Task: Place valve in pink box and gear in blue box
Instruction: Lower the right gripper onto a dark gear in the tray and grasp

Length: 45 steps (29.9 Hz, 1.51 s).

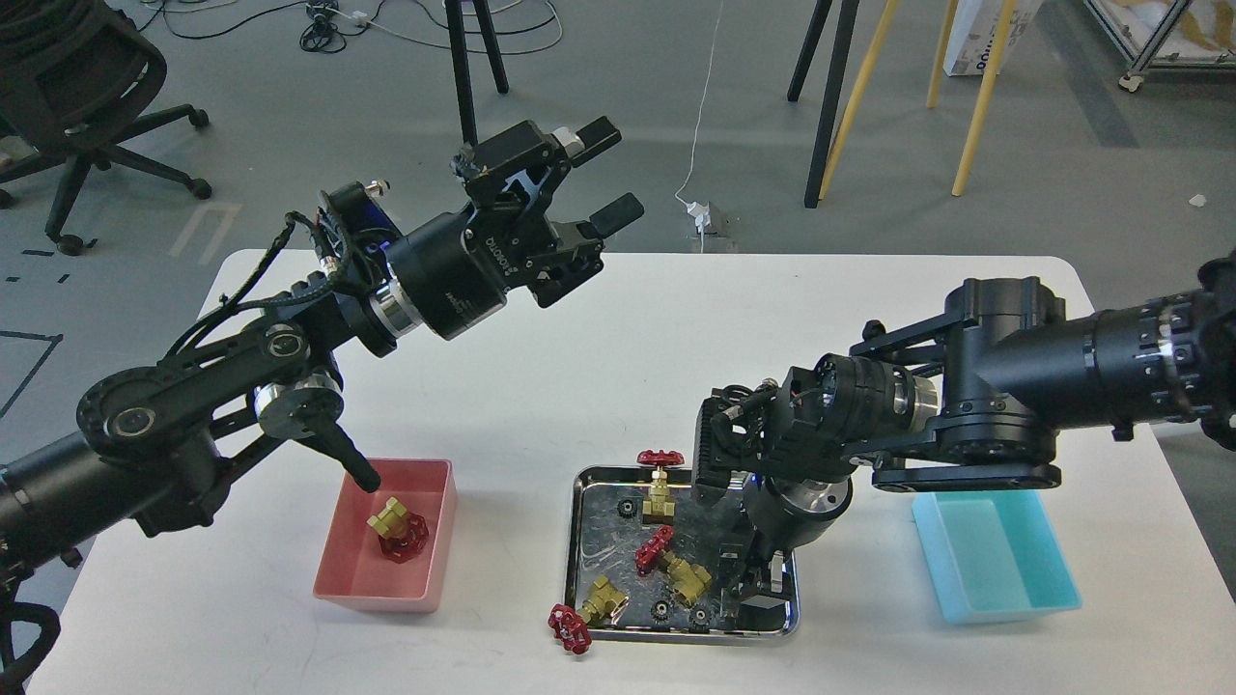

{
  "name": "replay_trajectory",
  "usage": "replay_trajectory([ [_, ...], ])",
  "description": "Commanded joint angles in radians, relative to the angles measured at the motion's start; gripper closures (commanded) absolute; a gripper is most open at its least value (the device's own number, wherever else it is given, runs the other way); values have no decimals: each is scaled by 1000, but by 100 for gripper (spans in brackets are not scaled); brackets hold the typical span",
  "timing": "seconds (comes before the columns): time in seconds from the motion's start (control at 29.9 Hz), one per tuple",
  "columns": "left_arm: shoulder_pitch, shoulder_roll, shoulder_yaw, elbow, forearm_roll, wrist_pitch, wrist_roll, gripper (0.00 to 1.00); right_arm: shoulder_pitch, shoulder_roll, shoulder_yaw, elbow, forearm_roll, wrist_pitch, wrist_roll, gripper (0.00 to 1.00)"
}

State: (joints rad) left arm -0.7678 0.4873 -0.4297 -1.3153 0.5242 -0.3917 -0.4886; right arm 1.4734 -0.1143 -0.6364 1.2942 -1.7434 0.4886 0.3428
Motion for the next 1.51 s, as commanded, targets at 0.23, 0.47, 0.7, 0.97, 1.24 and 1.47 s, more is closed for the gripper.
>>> replay_trajectory([
  [0.23,15,-1,0,8,2,-1,0,23,-7,76,-82,-41,2,0,-11,41],
  [0.47,18,-22,0,22,2,-1,0,23,-16,96,-80,-69,4,0,-13,42],
  [0.7,25,-24,-1,22,2,-1,0,23,-28,114,-82,-79,4,0,-19,43],
  [0.97,33,-24,0,25,3,-1,0,23,-38,114,-83,-85,4,0,-19,44],
  [1.24,38,-23,-1,25,3,-1,0,23,-51,114,-86,-99,4,0,-19,46],
  [1.47,38,-23,-1,25,3,-1,0,23,-51,114,-98,-98,5,0,-19,51],
])
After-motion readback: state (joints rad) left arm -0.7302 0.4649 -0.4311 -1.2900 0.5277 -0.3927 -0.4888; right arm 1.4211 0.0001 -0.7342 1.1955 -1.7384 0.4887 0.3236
